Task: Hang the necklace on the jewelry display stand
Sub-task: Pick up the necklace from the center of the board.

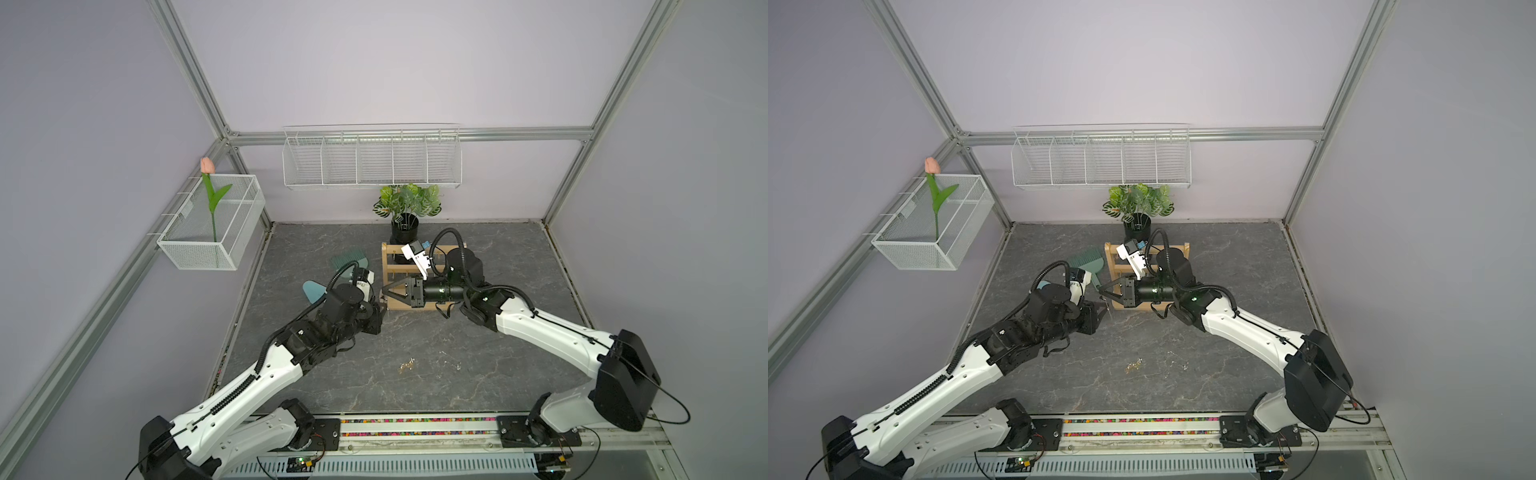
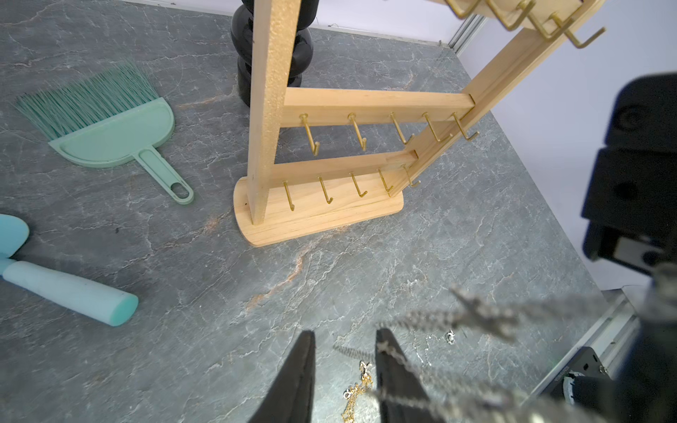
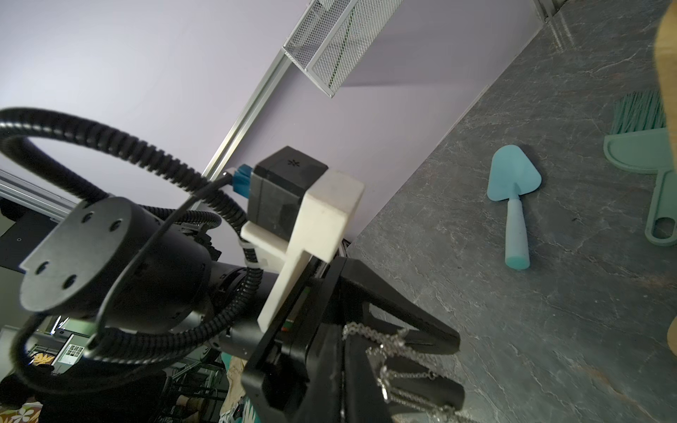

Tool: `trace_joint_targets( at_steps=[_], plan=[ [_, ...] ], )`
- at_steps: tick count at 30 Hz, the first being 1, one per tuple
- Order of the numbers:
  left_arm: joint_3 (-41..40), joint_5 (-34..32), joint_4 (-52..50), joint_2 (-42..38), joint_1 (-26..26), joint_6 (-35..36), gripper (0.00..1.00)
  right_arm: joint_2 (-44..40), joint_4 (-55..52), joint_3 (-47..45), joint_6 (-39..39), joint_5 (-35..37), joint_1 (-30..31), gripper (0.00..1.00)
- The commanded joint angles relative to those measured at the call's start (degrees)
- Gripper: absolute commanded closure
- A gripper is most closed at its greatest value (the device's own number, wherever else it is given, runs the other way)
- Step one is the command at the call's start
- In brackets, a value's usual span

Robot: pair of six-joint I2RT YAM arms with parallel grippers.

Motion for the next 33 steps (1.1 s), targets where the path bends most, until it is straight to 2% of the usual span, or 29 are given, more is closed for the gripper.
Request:
trace_joint_targets(
  at_steps=[1, 26, 33],
  plan=[
    [-1.08, -0.07, -2.14, -1.72, -0.36, 0.91, 0.68, 0.49, 0.73, 1.60, -0.32, -0.12, -0.48, 0.93],
    [-0.31, 2.02, -0.04, -0.25, -0.69, 1.63, 0.68, 1.83, 2.93, 1.76, 0.95, -1.37, -0.20, 0.93],
    [-0.29, -0.38, -0.04, 0.22, -0.74, 1.94, 0.68, 1.83, 4.75, 1.61, 2.15, -2.88, 0.03, 0.93]
  ],
)
